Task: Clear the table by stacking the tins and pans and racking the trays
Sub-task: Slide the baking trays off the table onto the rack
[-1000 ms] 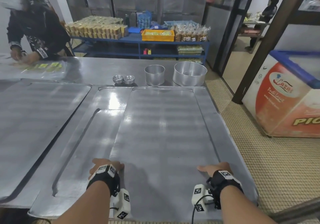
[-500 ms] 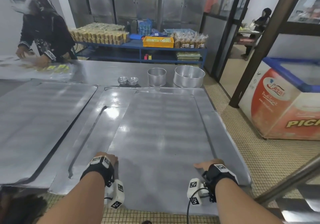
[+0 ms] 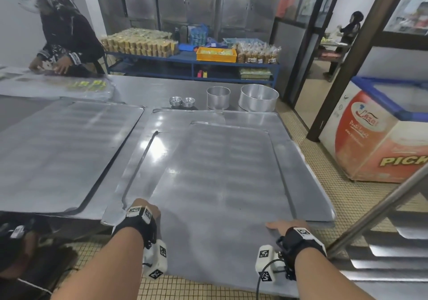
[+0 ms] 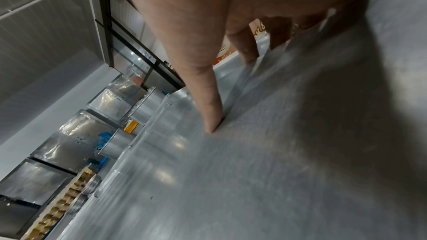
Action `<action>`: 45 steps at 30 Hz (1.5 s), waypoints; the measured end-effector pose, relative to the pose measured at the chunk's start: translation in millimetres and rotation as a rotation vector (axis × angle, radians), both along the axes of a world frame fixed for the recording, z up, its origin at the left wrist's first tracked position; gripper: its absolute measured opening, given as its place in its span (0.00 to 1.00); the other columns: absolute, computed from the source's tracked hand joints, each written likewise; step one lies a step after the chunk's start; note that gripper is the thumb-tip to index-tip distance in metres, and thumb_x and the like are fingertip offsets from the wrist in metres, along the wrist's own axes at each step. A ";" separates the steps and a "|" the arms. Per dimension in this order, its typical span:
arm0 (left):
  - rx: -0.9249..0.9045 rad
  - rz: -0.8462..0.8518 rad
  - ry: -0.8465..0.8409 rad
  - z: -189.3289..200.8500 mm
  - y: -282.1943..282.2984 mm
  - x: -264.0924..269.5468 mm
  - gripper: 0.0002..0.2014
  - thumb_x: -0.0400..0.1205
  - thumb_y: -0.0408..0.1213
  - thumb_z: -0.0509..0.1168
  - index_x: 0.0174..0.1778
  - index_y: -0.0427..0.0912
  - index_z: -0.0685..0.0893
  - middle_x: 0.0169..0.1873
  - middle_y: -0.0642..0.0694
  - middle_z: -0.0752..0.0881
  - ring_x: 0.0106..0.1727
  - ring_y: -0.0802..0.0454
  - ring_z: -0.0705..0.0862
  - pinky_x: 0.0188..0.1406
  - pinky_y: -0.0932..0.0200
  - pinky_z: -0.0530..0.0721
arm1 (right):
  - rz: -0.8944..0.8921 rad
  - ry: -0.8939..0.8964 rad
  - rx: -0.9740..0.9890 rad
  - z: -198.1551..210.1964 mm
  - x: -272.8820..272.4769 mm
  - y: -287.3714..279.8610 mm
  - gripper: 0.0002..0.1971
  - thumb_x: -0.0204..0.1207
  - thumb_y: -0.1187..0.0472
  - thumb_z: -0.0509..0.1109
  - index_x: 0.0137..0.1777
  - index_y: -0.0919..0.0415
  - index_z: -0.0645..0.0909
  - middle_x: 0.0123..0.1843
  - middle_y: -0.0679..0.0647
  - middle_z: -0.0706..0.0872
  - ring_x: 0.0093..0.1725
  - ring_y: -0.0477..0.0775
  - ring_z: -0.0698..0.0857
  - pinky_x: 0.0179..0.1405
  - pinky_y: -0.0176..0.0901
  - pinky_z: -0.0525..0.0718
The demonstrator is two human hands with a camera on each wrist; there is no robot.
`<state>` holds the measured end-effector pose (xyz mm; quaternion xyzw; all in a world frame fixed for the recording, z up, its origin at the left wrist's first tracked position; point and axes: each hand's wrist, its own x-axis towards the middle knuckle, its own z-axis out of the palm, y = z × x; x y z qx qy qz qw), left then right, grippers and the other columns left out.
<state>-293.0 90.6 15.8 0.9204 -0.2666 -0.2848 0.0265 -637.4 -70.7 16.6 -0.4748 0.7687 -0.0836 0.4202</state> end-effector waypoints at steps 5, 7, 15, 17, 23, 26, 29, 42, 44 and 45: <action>0.094 -0.243 -0.073 -11.2 22.0 19.1 0.18 0.88 0.40 0.59 0.73 0.42 0.79 0.69 0.42 0.83 0.68 0.43 0.83 0.52 0.63 0.80 | -0.068 -0.043 0.023 -3.4 8.5 44.0 0.22 0.61 0.56 0.88 0.39 0.69 0.80 0.46 0.61 0.87 0.46 0.63 0.87 0.54 0.51 0.87; 0.132 -0.118 -0.029 -14.7 33.0 27.7 0.18 0.88 0.43 0.62 0.72 0.40 0.81 0.69 0.40 0.83 0.69 0.43 0.82 0.46 0.66 0.78 | -0.106 -0.061 0.002 -6.9 14.7 62.0 0.27 0.56 0.55 0.90 0.48 0.71 0.83 0.47 0.60 0.89 0.45 0.63 0.88 0.52 0.51 0.88; -0.032 0.042 0.141 -37.2 96.8 72.3 0.15 0.85 0.46 0.64 0.62 0.43 0.85 0.56 0.43 0.86 0.60 0.45 0.86 0.53 0.59 0.83 | -0.173 -0.038 0.121 -24.4 37.8 133.8 0.32 0.60 0.56 0.89 0.58 0.75 0.83 0.46 0.60 0.86 0.37 0.59 0.84 0.40 0.46 0.81; -0.023 0.016 0.108 -41.3 112.6 81.6 0.19 0.82 0.54 0.65 0.59 0.43 0.85 0.53 0.43 0.86 0.61 0.46 0.86 0.49 0.60 0.81 | -0.176 -0.024 0.107 -30.2 41.3 152.0 0.34 0.60 0.55 0.89 0.61 0.75 0.82 0.51 0.62 0.87 0.40 0.61 0.83 0.40 0.46 0.79; -0.097 0.026 0.187 -30.6 137.9 86.8 0.27 0.80 0.47 0.74 0.69 0.32 0.83 0.63 0.38 0.87 0.65 0.43 0.85 0.48 0.61 0.75 | -0.202 -0.003 0.064 -26.7 50.2 188.0 0.42 0.61 0.50 0.88 0.70 0.73 0.77 0.66 0.67 0.84 0.51 0.65 0.83 0.52 0.50 0.82; -0.103 0.043 0.244 -22.1 140.8 86.1 0.22 0.82 0.44 0.71 0.65 0.30 0.84 0.43 0.41 0.84 0.50 0.44 0.82 0.46 0.59 0.76 | -0.179 0.019 0.076 -27.1 50.6 195.2 0.40 0.63 0.49 0.86 0.69 0.73 0.78 0.65 0.66 0.85 0.49 0.62 0.82 0.50 0.47 0.80; -0.126 0.047 0.281 -16.0 139.5 81.6 0.21 0.83 0.40 0.70 0.65 0.28 0.83 0.56 0.34 0.87 0.56 0.39 0.85 0.52 0.54 0.80 | -0.168 0.021 0.066 -31.3 49.2 195.1 0.32 0.65 0.48 0.85 0.59 0.73 0.81 0.56 0.63 0.87 0.46 0.62 0.85 0.49 0.48 0.81; -0.224 0.131 0.271 -2.1 97.8 81.1 0.23 0.84 0.43 0.67 0.76 0.49 0.79 0.69 0.40 0.83 0.68 0.40 0.84 0.66 0.54 0.82 | -0.130 0.036 0.009 -23.9 73.0 144.5 0.28 0.67 0.43 0.78 0.54 0.68 0.84 0.51 0.64 0.87 0.44 0.62 0.85 0.47 0.48 0.81; -0.184 0.109 0.230 -0.9 94.0 81.7 0.22 0.82 0.46 0.71 0.69 0.38 0.83 0.65 0.36 0.85 0.63 0.38 0.85 0.60 0.52 0.82 | -0.148 0.035 0.014 -24.0 78.6 136.3 0.30 0.64 0.41 0.79 0.53 0.68 0.85 0.54 0.64 0.89 0.47 0.64 0.88 0.51 0.51 0.86; -0.174 0.147 0.217 -4.1 93.0 82.8 0.22 0.80 0.49 0.72 0.60 0.34 0.85 0.56 0.35 0.87 0.55 0.38 0.87 0.53 0.51 0.82 | -0.165 0.027 0.013 -25.1 79.8 132.4 0.31 0.63 0.41 0.79 0.54 0.69 0.85 0.53 0.64 0.89 0.47 0.64 0.88 0.50 0.50 0.87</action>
